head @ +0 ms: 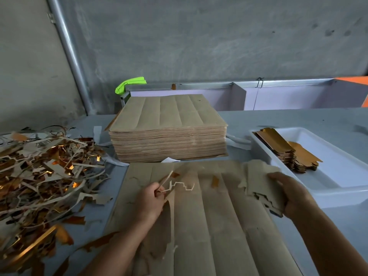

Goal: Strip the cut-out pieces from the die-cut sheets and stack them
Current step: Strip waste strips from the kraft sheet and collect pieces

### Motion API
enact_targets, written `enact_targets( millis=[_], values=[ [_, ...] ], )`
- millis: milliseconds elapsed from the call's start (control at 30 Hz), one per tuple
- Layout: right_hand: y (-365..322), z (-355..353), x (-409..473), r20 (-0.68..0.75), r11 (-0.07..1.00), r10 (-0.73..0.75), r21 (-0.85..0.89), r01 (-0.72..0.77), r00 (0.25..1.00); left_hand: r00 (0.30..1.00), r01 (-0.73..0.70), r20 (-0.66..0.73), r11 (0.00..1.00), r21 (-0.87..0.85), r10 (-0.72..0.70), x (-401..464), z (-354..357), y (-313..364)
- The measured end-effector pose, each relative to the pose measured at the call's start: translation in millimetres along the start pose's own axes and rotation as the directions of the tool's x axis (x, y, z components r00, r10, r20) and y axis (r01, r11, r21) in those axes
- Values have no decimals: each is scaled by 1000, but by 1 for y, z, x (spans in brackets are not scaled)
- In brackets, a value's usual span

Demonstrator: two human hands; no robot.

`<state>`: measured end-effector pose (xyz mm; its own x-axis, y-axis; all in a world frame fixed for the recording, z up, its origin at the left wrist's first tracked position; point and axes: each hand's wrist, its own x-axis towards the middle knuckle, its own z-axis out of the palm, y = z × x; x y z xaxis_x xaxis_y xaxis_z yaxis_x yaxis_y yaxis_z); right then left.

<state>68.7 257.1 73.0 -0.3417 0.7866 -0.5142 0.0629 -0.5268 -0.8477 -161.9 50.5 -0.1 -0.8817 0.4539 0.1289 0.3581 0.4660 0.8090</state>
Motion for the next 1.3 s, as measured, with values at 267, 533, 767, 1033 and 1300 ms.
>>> enact_targets(
  millis=[267,533,767,1033,1300],
  values=[
    [15,14,-10,-33,903,-415,-134,407,909,983,169,23,835,-523,-184,-14,-6,29],
    [42,45,-5,287,608,-559,-496,620,778,649,-454,760,787,418,-30,-17,-46,25],
    [59,71,0,276,721,-464,-434,540,842,994,-107,79,881,460,79,21,-28,38],
    [72,84,5,293,742,-434,-419,522,852,967,135,143,902,411,-210,45,4,14],
    [63,90,-4,309,625,-516,-501,598,798,957,205,287,811,-548,-48,19,-22,36]
  ],
)
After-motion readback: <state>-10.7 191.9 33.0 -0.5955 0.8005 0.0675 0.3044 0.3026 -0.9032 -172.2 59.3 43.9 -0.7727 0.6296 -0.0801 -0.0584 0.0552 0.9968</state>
